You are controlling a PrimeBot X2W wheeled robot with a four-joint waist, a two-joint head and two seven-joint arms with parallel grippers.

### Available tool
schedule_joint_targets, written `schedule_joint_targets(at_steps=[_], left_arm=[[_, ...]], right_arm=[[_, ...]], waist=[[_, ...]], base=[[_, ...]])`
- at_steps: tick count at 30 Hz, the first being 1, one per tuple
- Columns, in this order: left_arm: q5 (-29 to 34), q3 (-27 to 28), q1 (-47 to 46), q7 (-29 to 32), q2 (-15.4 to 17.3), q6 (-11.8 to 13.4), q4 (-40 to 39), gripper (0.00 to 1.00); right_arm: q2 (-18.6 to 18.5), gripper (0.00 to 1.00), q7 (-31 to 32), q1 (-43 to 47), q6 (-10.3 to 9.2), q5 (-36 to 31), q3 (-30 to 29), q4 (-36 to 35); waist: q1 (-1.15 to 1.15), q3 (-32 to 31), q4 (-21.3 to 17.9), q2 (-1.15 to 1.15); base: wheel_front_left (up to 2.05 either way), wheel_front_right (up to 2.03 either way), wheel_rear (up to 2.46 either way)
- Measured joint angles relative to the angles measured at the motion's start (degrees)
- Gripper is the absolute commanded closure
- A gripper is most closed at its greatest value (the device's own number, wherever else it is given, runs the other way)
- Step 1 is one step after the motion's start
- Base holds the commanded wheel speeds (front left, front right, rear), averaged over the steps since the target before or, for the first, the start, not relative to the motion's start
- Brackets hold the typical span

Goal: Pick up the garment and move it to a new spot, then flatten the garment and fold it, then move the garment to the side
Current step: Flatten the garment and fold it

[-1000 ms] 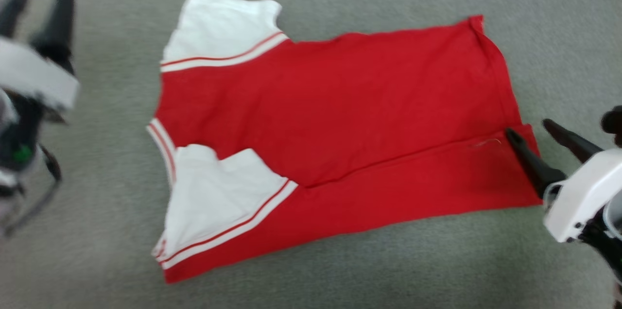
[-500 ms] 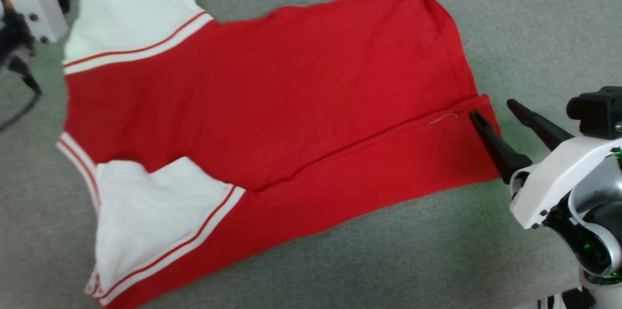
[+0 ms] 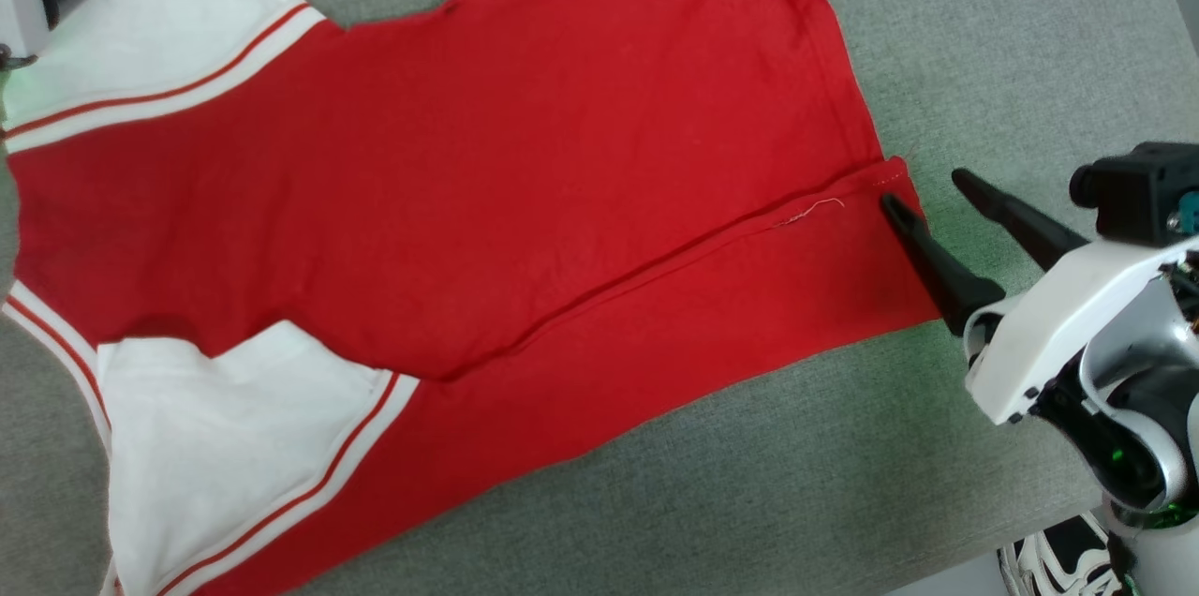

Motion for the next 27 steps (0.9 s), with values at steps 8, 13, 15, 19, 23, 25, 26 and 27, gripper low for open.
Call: schedule_joint_targets(at_steps=[8,13,15,19,23,25,26,27], left_arm=[[-3.43,-2.24,-0.08,-0.59,-0.37,-0.24,-2.15,1.00],[-4.07,-3.63,-1.09,-2.69,-0.76,-0.25,-2.89,1.00],[-4.56,-4.30,-1.74,-3.07,-1.21,-0.25,-3.21,1.00],[-5.49,-5.72,-2.99,-3.99,-2.24,-0.25,-4.19,1.00],[-6.44,-7.31,-4.44,-4.95,-3.04,-0.25,-5.22,1.00],[-6.97,-7.95,-5.20,-5.37,-3.33,-0.25,-5.59,1.00],[-7.14,-8.37,-5.47,-5.79,-3.52,-0.25,-5.87,1.00],[-7.43,-8.77,-5.72,-6.08,-3.67,-0.25,-6.03,1.00]], right_arm=[[-0.32,0.00,1.57,-6.21,0.00,2.21,-0.82,0.67],[-1.29,0.00,8.40,-16.31,0.00,4.24,1.44,7.10],[-1.31,0.00,11.96,-20.52,0.00,5.06,3.27,10.81],[-2.36,0.00,17.04,-29.34,0.00,4.81,5.17,18.20],[-2.78,0.00,18.03,-36.46,0.00,2.34,5.83,25.58],[-2.76,0.00,18.01,-38.85,0.00,1.38,6.31,29.20],[-2.70,0.00,17.89,-39.70,0.00,1.07,6.72,31.01],[-2.54,0.00,17.69,-40.45,0.00,1.01,7.03,32.55]], waist=[[0.00,0.31,0.56,0.00],[0.00,1.18,1.72,0.00],[0.00,1.54,2.34,0.00],[0.00,2.43,3.83,0.00],[0.00,3.56,5.41,0.00],[0.00,4.20,6.13,0.00],[0.00,4.47,6.52,0.00],[0.00,4.70,6.91,0.00]], base=[[0.00,0.00,0.00],[0.00,0.00,0.00],[0.00,0.00,0.00],[0.00,0.00,0.00],[0.00,0.00,0.00],[0.00,0.00,0.00],[0.00,0.00,0.00],[0.00,0.00,0.00]])
